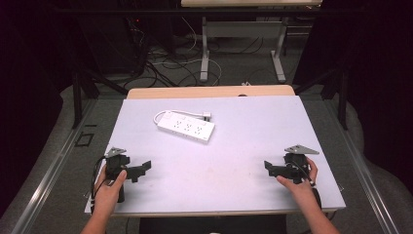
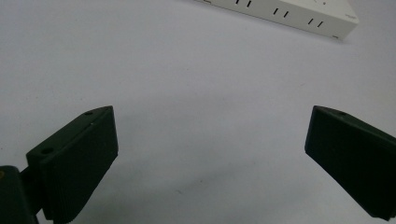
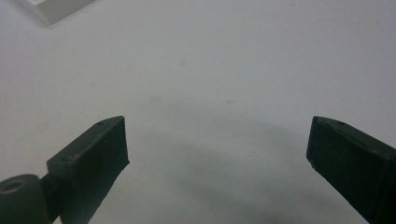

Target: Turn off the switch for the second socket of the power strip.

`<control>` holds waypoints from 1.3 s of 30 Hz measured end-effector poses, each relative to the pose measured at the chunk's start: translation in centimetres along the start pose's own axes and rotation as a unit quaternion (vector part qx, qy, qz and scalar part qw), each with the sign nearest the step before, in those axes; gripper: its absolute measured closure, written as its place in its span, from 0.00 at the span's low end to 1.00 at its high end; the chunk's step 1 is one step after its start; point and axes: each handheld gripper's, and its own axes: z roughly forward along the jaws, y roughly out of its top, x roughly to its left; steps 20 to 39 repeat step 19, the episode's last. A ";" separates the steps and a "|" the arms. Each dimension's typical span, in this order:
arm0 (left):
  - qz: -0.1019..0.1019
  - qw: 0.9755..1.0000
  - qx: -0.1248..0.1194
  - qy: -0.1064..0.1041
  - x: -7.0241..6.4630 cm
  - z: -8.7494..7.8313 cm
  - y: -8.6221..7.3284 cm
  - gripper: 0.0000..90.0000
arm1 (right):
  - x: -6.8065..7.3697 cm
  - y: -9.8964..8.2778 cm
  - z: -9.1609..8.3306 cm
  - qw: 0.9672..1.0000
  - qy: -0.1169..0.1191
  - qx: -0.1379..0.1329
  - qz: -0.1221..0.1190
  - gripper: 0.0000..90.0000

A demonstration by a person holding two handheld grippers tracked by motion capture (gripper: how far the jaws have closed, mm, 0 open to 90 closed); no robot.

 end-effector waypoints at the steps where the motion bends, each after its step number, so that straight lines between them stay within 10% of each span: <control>1: 0.002 1.000 0.002 0.000 0.1 0.0 0.0 0.03 | 0.0 0.0 0.0 1.000 0.000 0.001 0.000 0.05; 39: -0.004 1.000 0.009 0.005 0.4 0.2 -0.3 0.03 | -0.1 0.0 0.1 1.000 -0.001 0.003 0.001 0.06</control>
